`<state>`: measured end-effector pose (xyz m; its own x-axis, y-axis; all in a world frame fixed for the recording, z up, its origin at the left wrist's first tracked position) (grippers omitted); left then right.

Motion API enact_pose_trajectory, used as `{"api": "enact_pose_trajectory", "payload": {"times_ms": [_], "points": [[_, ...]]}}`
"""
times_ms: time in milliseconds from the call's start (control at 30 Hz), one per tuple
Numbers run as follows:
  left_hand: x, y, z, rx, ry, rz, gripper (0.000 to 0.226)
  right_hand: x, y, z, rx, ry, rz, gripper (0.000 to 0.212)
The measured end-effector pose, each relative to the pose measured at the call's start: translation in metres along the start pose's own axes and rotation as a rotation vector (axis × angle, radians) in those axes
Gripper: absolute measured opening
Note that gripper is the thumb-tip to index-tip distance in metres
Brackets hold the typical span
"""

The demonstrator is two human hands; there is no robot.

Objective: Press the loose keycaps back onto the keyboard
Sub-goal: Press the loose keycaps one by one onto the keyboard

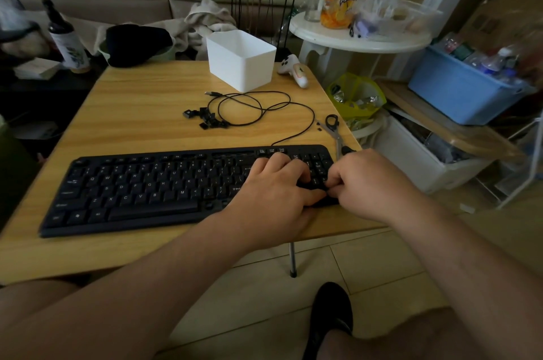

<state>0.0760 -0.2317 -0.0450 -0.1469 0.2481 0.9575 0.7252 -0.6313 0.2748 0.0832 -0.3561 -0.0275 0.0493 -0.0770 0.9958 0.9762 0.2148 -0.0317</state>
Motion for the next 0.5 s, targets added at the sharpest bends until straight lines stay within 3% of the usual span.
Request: {"api": "enact_pose_trajectory", "payload": {"times_ms": [200, 333, 500], "points": [[-0.001, 0.0, -0.001, 0.0, -0.019, -0.007, 0.047, -0.005, -0.01, -0.014, -0.063, 0.236, -0.065, 0.012], [-0.002, 0.0, -0.003, -0.01, -0.015, -0.016, 0.045, -0.003, -0.008, -0.002, 0.036, 0.11, -0.057, 0.011], [-0.003, -0.001, -0.004, -0.003, -0.001, -0.01, 0.05, -0.003, -0.009, 0.008, 0.109, -0.057, 0.122, 0.022]]}}
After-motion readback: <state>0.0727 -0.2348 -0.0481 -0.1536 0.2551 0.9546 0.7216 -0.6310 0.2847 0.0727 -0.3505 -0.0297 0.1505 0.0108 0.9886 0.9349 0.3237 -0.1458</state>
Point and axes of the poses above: each hand's wrist, its own y-axis towards the middle knuckle, its own x-axis out of the back of the hand, z = x × y, the point moved 9 cm from there along y, towards the middle knuckle, and after that the axes turned 11 degrees about x, right-handed, at the moved point
